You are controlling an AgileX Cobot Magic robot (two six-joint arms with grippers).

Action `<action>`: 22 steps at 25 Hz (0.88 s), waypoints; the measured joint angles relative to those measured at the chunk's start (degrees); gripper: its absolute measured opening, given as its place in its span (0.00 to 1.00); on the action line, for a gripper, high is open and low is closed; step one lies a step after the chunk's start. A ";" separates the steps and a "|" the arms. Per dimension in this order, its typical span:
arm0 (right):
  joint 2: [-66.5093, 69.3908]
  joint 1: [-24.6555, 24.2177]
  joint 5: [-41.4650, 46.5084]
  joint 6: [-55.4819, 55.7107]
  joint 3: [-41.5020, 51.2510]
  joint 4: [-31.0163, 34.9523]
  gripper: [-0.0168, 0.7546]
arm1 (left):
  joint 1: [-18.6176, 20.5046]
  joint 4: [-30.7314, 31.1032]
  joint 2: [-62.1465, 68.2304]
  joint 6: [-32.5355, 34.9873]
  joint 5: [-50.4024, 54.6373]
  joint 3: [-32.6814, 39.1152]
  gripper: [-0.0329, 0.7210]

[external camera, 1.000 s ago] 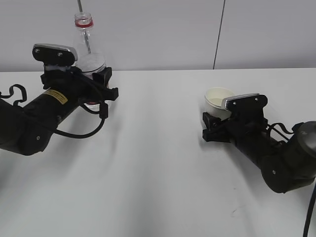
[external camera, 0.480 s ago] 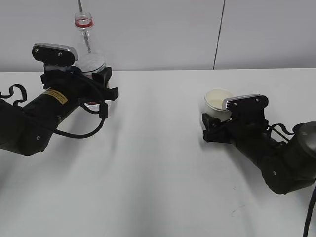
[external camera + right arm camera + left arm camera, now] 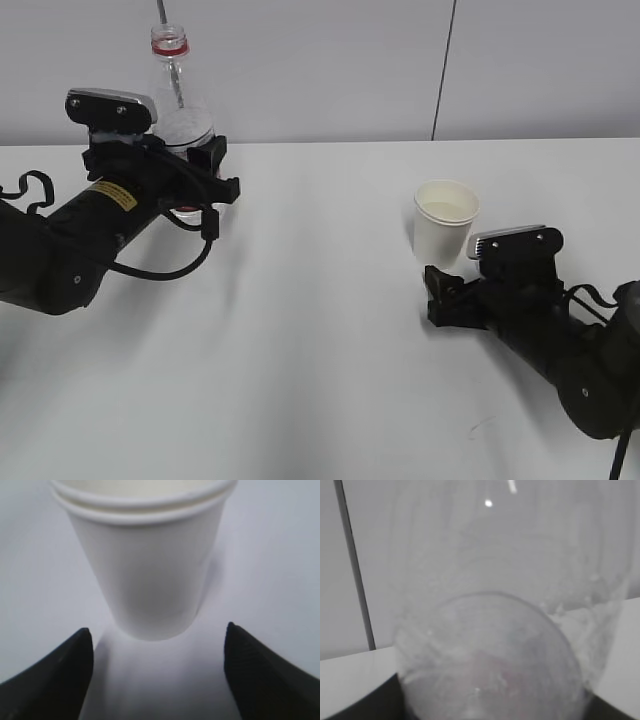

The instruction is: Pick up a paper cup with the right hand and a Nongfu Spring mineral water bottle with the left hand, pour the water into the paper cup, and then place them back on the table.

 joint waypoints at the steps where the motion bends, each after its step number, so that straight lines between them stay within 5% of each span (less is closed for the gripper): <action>1: -0.50 0.00 0.00 0.00 0.46 0.00 0.80 | 0.00 0.00 0.00 0.00 0.00 0.00 0.52; 22: -17.93 0.00 -0.26 0.10 11.68 0.00 0.79 | 0.00 -8.86 4.72 0.00 2.66 -0.06 0.52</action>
